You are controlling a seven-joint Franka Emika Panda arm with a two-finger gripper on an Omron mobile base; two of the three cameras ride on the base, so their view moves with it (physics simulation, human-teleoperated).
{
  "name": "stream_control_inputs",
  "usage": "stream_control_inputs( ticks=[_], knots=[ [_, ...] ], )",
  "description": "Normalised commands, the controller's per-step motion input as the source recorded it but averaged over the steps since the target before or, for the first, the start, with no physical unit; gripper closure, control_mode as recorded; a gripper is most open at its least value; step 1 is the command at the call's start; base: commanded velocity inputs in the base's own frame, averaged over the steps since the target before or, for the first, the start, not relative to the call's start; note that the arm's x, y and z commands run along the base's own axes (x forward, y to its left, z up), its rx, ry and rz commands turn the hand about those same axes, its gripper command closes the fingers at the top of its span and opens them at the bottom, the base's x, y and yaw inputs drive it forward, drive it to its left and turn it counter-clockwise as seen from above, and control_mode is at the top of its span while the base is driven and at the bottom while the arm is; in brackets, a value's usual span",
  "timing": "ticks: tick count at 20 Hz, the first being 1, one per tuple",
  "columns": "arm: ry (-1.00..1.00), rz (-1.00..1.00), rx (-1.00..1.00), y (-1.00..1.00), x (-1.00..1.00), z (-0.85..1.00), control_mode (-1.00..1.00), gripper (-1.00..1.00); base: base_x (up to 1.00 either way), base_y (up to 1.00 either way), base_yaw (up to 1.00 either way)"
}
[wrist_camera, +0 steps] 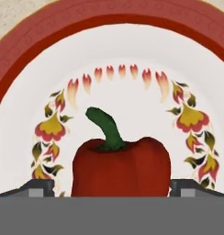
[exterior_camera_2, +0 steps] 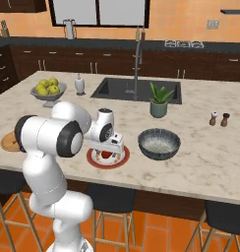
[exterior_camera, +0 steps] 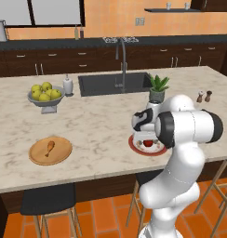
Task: Pick the chicken drumstick and bell pepper from their plates and place them in the bowl. Then put the bowl in the fridge.
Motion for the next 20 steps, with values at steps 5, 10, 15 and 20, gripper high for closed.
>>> stream_control_inputs(
  ticks=[5,10,15,20],
  knots=[
    [0.0,0.0,0.0,0.0,0.0,0.0,-1.0,1.0,0.0,0.0,0.0],
    [-0.01,0.0,0.0,-0.02,-0.05,0.28,-1.0,1.0,0.0,0.0,0.0],
    [0.0,0.0,0.0,-0.22,-0.18,0.94,-1.0,1.0,0.0,0.0,0.0],
    [0.0,0.0,0.0,-0.46,-0.09,0.71,-1.0,1.0,0.0,0.0,0.0]
  ],
)
